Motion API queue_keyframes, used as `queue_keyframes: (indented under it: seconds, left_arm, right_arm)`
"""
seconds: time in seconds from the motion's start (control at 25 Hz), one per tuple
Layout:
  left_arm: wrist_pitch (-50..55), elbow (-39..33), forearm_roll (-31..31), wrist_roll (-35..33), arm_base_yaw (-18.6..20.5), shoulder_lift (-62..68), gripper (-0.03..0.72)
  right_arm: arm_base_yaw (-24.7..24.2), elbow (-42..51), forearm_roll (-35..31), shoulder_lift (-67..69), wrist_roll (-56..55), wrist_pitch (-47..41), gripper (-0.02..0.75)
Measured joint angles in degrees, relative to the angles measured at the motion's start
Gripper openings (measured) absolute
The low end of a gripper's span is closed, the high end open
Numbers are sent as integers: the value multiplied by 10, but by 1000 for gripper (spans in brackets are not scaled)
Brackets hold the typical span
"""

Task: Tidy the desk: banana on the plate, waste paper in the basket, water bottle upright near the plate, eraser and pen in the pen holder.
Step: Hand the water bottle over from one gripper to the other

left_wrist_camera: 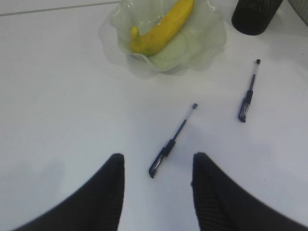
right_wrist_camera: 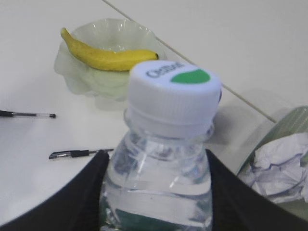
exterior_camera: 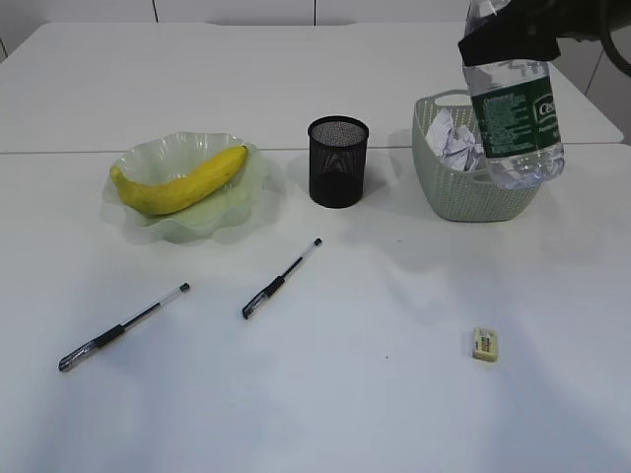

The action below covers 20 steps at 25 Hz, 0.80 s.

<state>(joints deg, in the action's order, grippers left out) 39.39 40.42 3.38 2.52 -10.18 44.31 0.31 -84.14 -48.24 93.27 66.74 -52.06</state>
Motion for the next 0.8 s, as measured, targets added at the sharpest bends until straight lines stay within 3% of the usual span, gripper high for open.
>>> queue_keyframes:
  seconds: [0.52, 0.8]
  left_arm:
    - [-6, 0, 36, -2, 0, 0, 328]
    - [-25, 0, 107, -86, 0, 0, 328]
  right_arm:
    - [0, 0, -173, -6, 158, -54, 377]
    - [0, 0, -242, -6, 195, -98, 377]
